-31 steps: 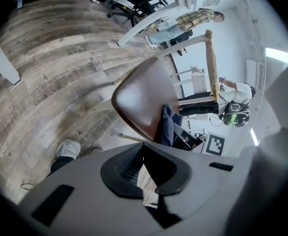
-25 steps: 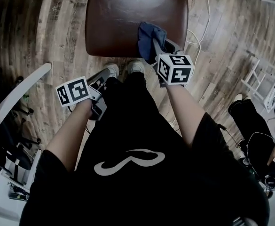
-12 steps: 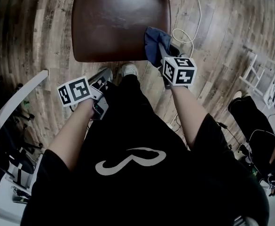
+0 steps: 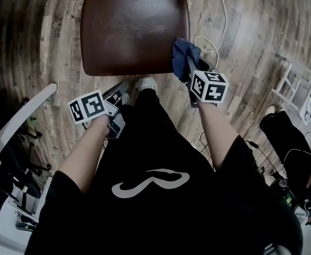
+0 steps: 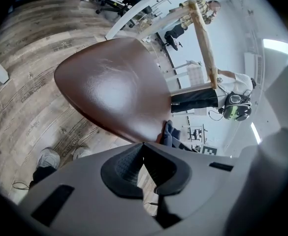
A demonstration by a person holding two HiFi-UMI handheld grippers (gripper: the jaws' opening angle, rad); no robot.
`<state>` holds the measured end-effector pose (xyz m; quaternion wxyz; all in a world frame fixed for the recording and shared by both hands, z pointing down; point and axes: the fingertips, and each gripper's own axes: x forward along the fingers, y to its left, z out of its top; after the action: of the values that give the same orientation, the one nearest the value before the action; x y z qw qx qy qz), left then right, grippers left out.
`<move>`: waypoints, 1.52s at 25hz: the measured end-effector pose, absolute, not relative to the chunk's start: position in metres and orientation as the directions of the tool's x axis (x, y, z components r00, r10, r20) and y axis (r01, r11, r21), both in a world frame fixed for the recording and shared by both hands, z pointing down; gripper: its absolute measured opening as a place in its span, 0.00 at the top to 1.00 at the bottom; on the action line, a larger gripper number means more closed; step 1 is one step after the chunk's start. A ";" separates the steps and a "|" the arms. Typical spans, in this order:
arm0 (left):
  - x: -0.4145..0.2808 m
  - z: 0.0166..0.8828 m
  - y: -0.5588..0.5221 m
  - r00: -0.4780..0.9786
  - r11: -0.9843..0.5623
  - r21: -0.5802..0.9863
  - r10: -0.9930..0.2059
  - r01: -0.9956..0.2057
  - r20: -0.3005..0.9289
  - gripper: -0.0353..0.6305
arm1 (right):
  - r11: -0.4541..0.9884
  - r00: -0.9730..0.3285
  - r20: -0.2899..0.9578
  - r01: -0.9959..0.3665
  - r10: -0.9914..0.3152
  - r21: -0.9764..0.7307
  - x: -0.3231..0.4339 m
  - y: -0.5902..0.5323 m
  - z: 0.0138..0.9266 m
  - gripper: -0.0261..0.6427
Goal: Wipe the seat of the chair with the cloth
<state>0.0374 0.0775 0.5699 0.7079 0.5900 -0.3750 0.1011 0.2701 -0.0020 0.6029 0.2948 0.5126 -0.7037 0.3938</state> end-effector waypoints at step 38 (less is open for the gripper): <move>-0.043 0.103 0.122 0.890 -0.602 0.677 -0.415 -0.424 0.189 0.93 | 0.484 -0.584 0.141 -0.765 -0.799 -0.424 0.100 0.140 0.081 0.88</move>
<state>-0.0426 0.1219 0.1032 0.3796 0.8949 -0.2343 0.0062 0.1003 0.1397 0.0813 -0.0376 0.4545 -0.8607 0.2264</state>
